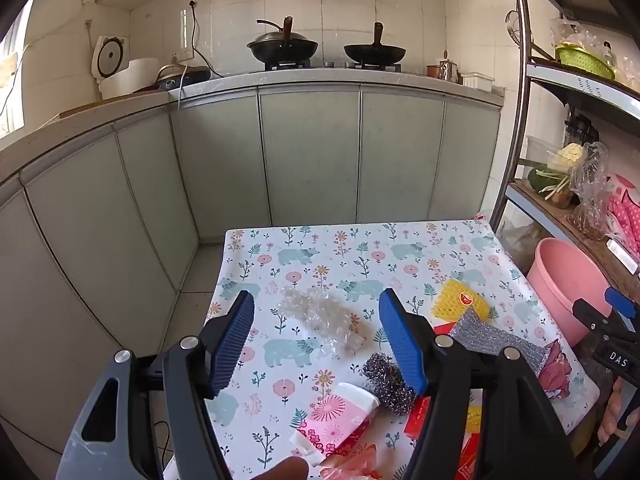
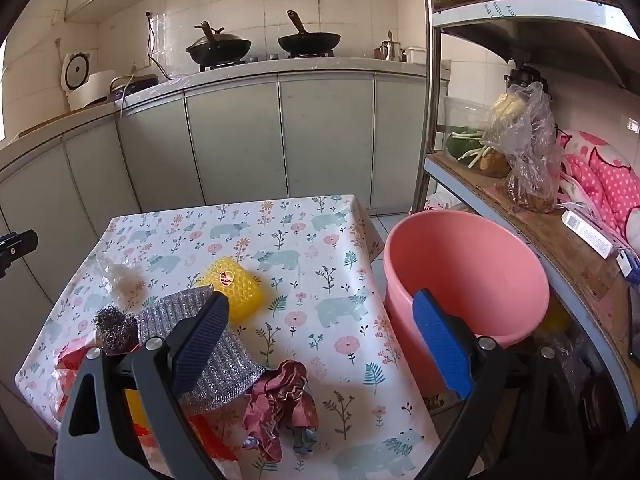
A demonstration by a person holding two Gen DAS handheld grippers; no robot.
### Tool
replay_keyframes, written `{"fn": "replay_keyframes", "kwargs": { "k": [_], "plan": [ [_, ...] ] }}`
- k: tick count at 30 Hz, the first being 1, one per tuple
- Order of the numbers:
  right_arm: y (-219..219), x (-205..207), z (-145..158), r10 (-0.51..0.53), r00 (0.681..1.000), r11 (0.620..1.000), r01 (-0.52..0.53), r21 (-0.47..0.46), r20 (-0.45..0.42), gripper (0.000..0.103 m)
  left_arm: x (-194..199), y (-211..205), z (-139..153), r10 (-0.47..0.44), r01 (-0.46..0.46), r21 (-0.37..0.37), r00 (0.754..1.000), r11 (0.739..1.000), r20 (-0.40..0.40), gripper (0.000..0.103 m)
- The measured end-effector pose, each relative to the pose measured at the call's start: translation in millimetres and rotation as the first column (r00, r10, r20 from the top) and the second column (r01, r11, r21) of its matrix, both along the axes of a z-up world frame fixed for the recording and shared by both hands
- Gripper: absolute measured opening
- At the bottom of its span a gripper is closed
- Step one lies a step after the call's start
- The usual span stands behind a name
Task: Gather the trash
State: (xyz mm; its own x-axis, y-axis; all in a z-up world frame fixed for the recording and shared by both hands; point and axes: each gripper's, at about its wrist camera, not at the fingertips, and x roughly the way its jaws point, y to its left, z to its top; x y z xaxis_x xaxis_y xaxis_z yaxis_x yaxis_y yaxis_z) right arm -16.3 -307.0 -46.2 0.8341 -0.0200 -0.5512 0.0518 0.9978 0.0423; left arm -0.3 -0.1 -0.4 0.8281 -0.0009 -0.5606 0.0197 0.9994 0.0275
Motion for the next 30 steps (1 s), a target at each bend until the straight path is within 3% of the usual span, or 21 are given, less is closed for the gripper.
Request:
{"fn": "replay_keyframes", "kwargs": {
  "k": [11,14,30],
  "plan": [
    [-4,5,0,-0.005,1.0,1.0,0.004,0.014,0.018,0.094,7,2,-15,-0.005,0.005,0.01,1.0,1.0,-0.004,0.064],
    [-4,4,-2,-0.005,1.0,1.0,0.005,0.016,0.022,0.094,1,-3,-1,-0.001,0.001,0.018,1.0,1.0,0.0,0.064],
    [-4,-3,4,0.0,0.999,1.0,-0.001,0.027,0.036,0.094,-6,-2,5,0.005,-0.005,0.013,1.0,1.0,0.008,0.064]
  ]
}}
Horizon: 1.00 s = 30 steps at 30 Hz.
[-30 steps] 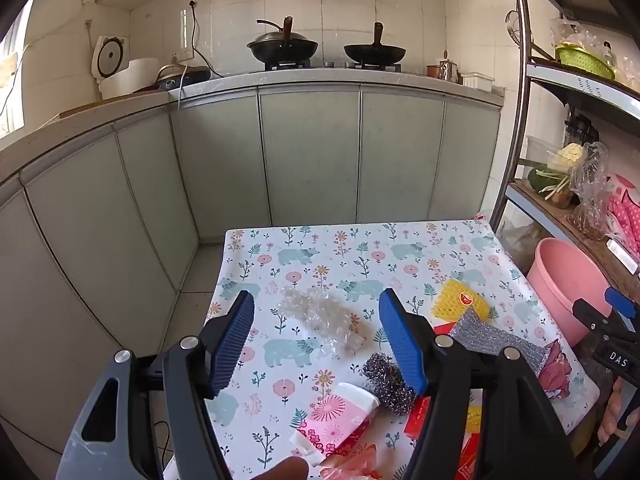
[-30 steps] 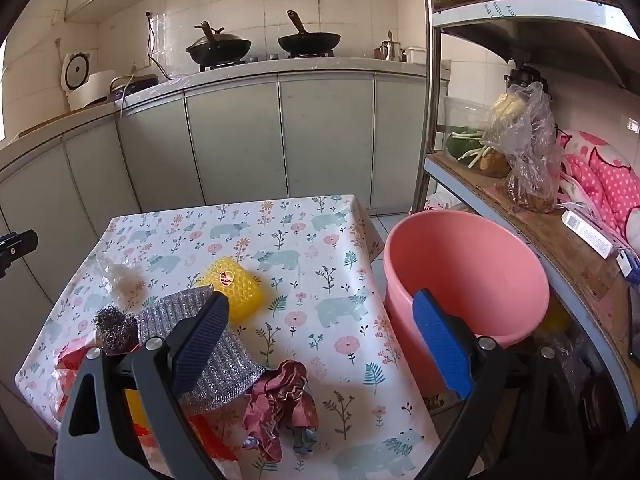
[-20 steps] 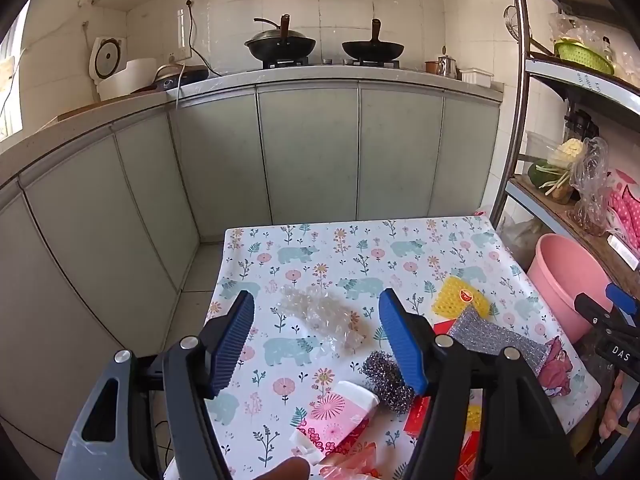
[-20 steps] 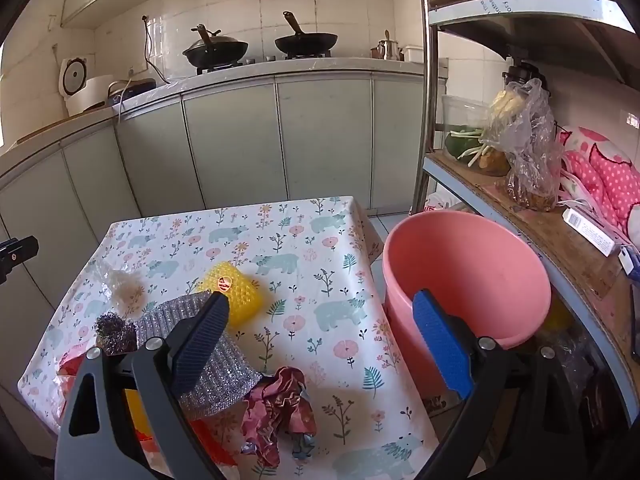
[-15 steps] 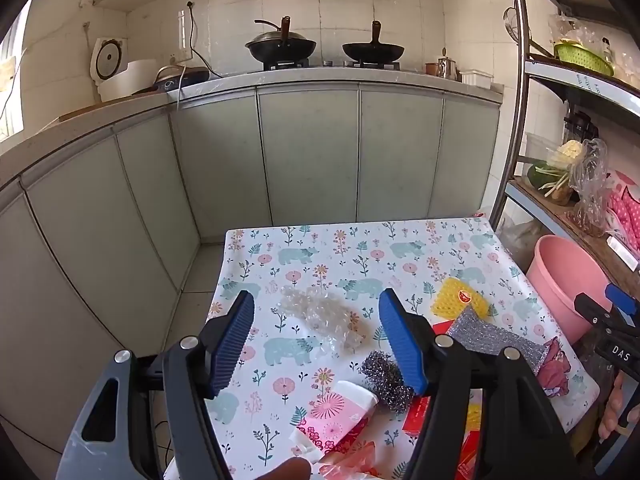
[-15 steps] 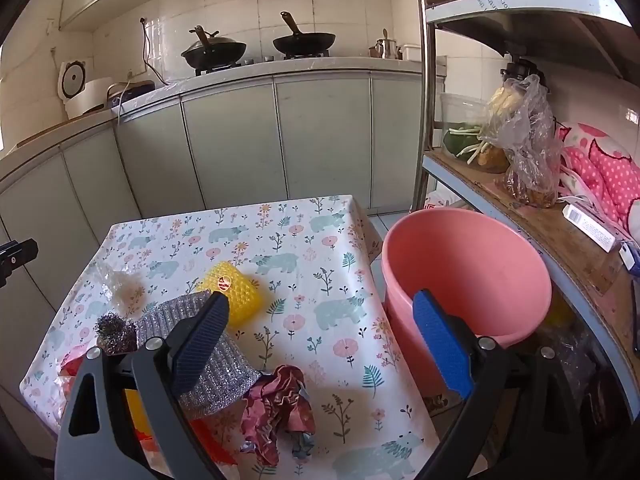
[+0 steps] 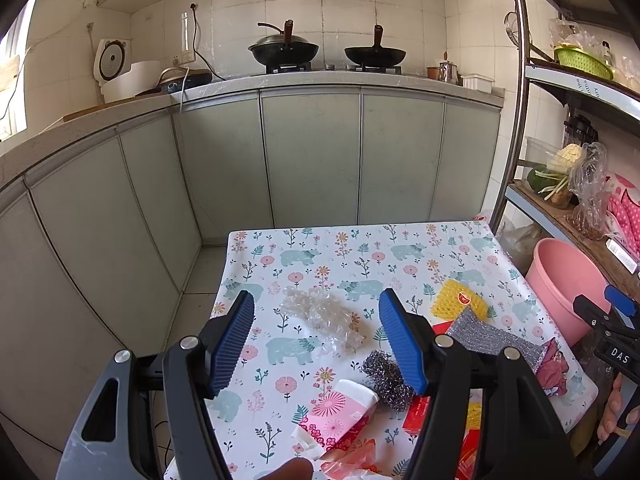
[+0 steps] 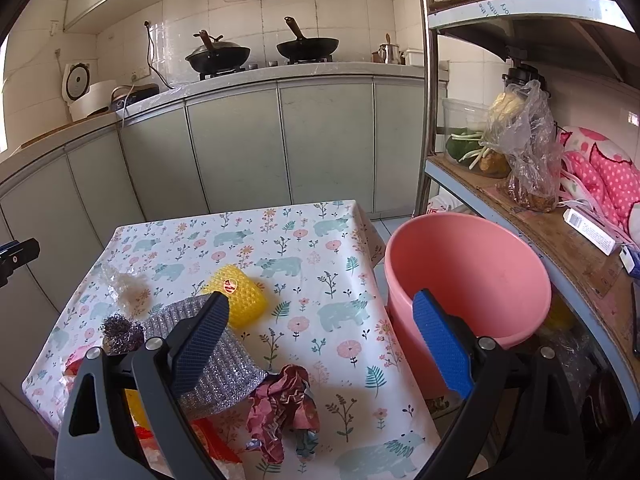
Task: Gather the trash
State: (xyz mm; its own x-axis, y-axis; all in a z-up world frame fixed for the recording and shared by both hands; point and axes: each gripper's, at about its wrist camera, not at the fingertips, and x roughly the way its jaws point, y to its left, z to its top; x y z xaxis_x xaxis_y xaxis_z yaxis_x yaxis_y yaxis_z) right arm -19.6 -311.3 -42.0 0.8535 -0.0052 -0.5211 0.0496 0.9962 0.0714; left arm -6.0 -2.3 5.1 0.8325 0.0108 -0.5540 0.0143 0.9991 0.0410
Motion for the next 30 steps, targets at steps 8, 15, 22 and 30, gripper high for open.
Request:
{"fn": "replay_keyframes", "kwargs": {
  "k": [8,15,22,30],
  "plan": [
    [1.5,-2.0,2.3,0.004,1.0,1.0,-0.004,-0.004,0.003,0.094,-1.9,0.4,0.7,0.002,-0.002,-0.003,1.0,1.0,0.002,0.064],
    [2.0,-2.3,2.6,0.005,1.0,1.0,-0.005,-0.006,0.004,0.094,-4.9,3.8,1.5,0.001,-0.001,-0.009,1.0,1.0,0.0,0.064],
    [5.5,-3.9,2.9,0.011,1.0,1.0,-0.011,-0.014,0.003,0.094,-7.5,6.5,1.4,0.003,-0.003,-0.014,1.0,1.0,0.001,0.064],
    [6.6,-4.8,4.6,0.014,1.0,1.0,-0.014,-0.019,0.005,0.094,-8.5,7.2,1.8,0.003,-0.003,-0.016,1.0,1.0,0.001,0.064]
  ]
}}
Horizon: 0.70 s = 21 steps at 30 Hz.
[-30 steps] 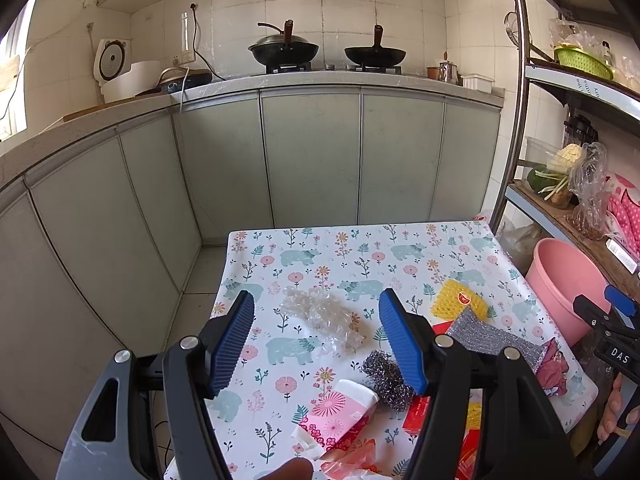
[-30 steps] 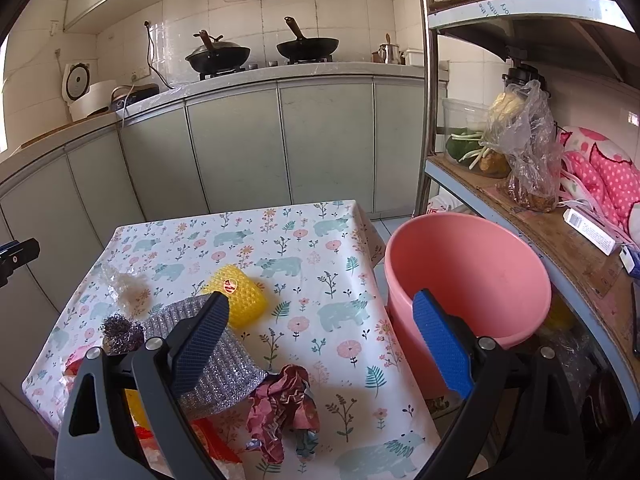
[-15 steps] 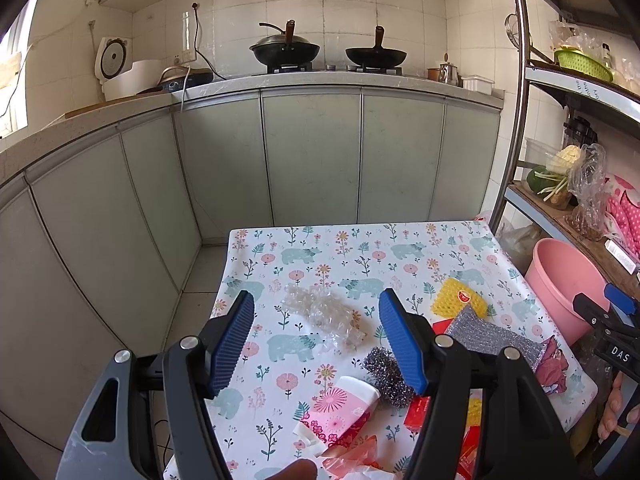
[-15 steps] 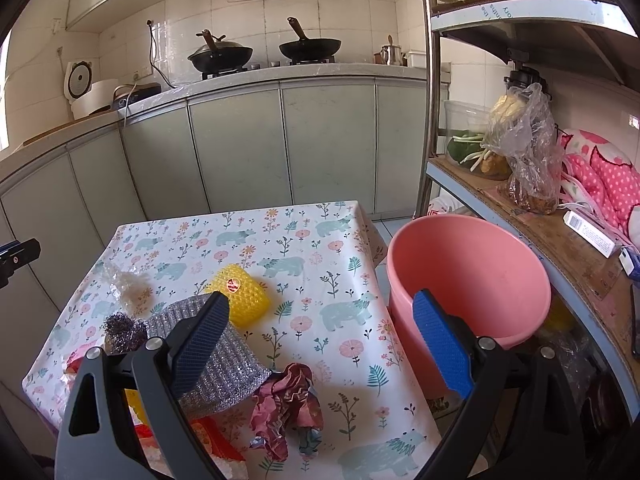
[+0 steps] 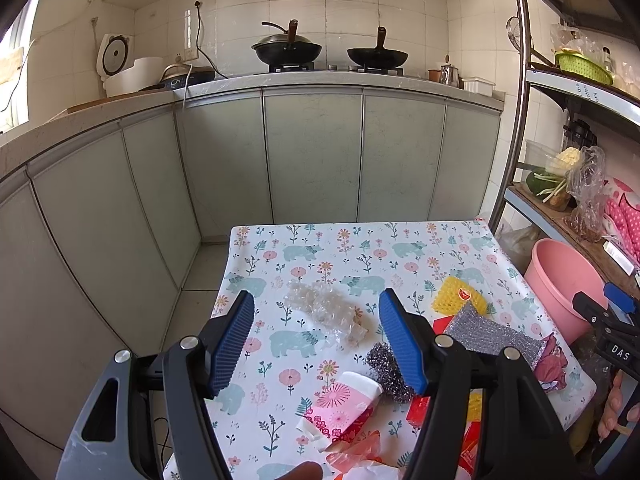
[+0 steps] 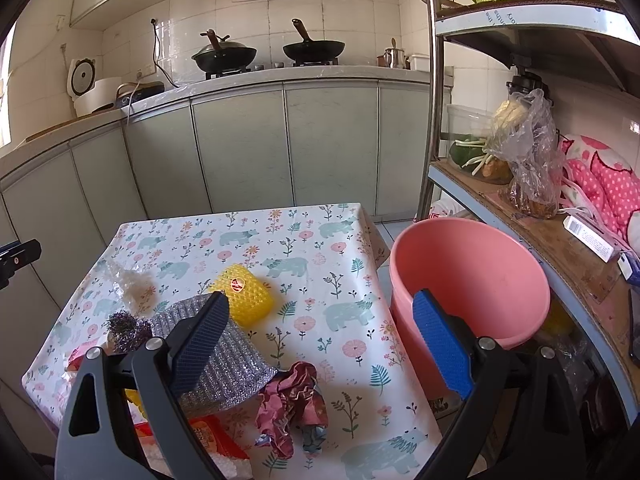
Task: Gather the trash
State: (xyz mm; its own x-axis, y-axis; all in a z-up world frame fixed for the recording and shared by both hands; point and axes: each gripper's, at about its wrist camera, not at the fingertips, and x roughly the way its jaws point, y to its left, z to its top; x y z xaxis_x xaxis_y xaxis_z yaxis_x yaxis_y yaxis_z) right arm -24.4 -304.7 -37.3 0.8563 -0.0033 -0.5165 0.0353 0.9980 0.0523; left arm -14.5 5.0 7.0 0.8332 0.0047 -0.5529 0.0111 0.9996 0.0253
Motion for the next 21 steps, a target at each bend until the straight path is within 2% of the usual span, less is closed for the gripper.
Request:
{"fn": "replay_keyframes", "kwargs": {
  "k": [21],
  "plan": [
    [3,-6,4,0.004,1.0,1.0,-0.004,-0.007,0.012,0.094,-10,7,2,-0.004,0.004,-0.007,1.0,1.0,0.008,0.064]
  ]
}}
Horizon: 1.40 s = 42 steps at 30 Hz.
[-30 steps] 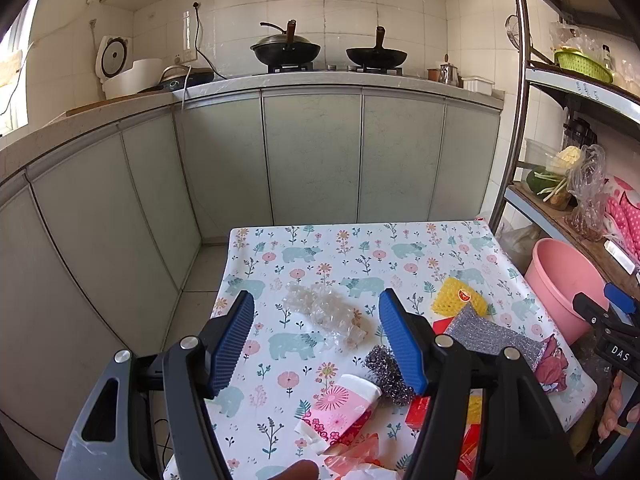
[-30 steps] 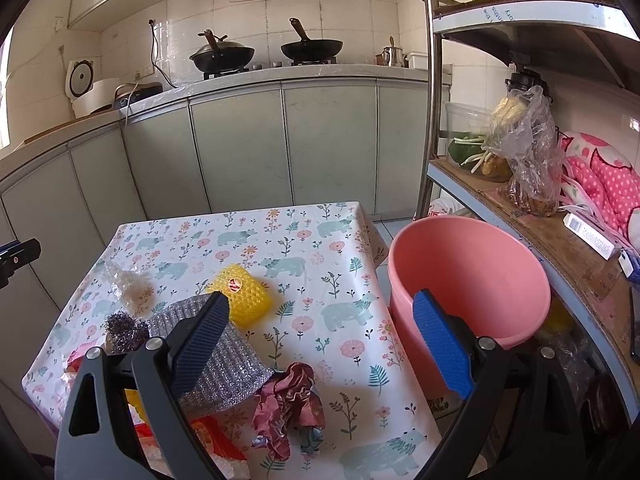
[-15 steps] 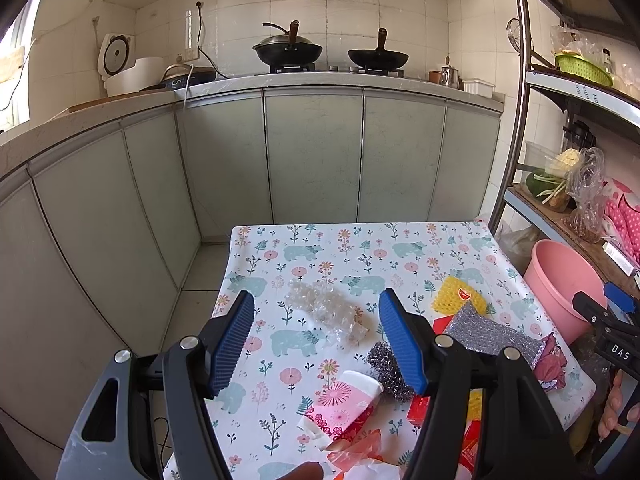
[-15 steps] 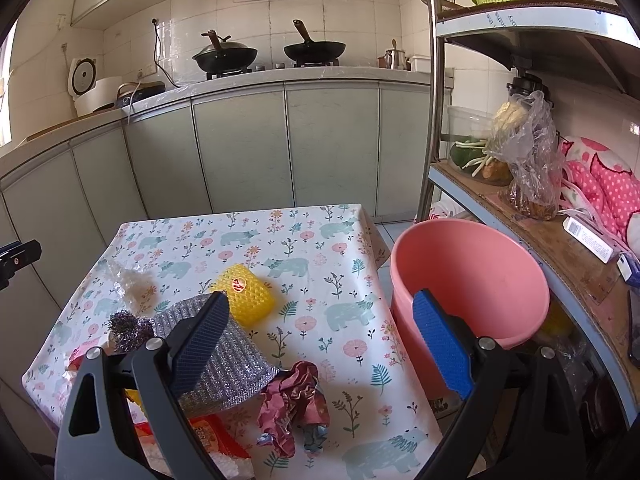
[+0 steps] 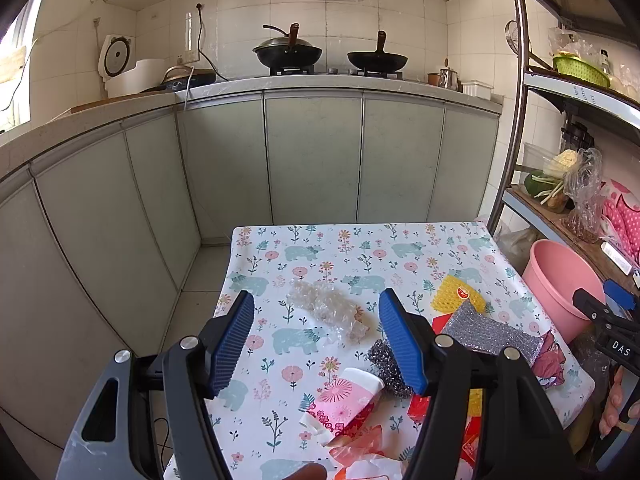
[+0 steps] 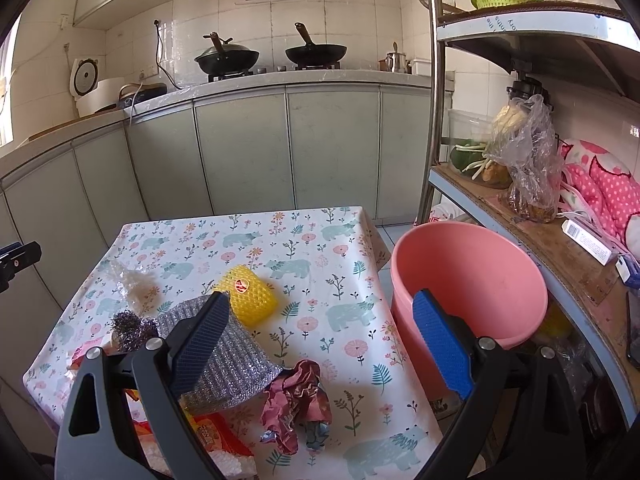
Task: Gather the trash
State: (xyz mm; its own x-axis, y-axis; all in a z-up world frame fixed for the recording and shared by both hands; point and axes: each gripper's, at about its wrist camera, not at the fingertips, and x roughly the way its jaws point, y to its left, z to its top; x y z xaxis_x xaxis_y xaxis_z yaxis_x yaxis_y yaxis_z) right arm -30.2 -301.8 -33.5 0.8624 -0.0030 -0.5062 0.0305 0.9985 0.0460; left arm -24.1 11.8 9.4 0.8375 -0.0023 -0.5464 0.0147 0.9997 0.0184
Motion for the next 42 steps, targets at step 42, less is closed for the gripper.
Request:
{"fn": "replay_keyframes", "kwargs": {
  "k": [42],
  "plan": [
    [-6,-17,-19,0.111,0.986,0.993,-0.104,0.063,-0.122,0.094,-11,17,-71,-0.074,0.071,-0.02,0.966,0.997,-0.246,0.064]
  ]
}}
